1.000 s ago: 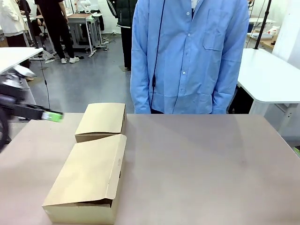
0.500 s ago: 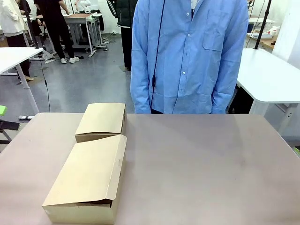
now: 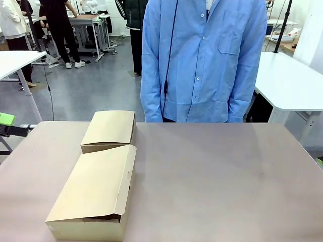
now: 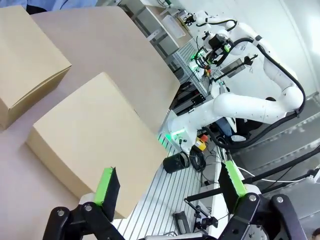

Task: Place items inside the box.
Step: Close the lid of the Mailer Box closest to the robot.

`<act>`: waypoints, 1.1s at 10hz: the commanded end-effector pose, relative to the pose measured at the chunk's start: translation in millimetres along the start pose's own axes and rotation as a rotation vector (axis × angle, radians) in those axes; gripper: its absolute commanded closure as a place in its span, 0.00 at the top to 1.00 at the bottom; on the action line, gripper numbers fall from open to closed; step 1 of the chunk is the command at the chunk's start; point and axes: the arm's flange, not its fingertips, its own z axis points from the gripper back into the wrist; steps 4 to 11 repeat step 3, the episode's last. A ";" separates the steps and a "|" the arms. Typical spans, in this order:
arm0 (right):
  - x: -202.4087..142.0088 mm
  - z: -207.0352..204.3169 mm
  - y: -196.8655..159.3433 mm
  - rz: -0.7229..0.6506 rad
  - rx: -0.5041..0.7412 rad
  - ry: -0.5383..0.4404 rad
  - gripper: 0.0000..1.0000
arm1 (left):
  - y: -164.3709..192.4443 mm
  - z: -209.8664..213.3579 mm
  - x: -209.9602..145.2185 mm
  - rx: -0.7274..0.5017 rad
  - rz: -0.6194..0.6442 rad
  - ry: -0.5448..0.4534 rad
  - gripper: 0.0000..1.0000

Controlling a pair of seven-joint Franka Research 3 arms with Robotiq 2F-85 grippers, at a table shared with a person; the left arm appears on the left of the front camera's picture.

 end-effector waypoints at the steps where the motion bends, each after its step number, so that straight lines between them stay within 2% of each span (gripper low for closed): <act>1: -0.8 2.7 5.2 0.001 0.014 0.006 1.00 | 1.1 -1.2 -2.3 0.001 -0.010 -0.017 1.00; 11: -0.8 2.7 5.2 0.001 0.014 0.006 1.00 | 1.1 -1.2 -2.3 0.001 -0.010 -0.017 1.00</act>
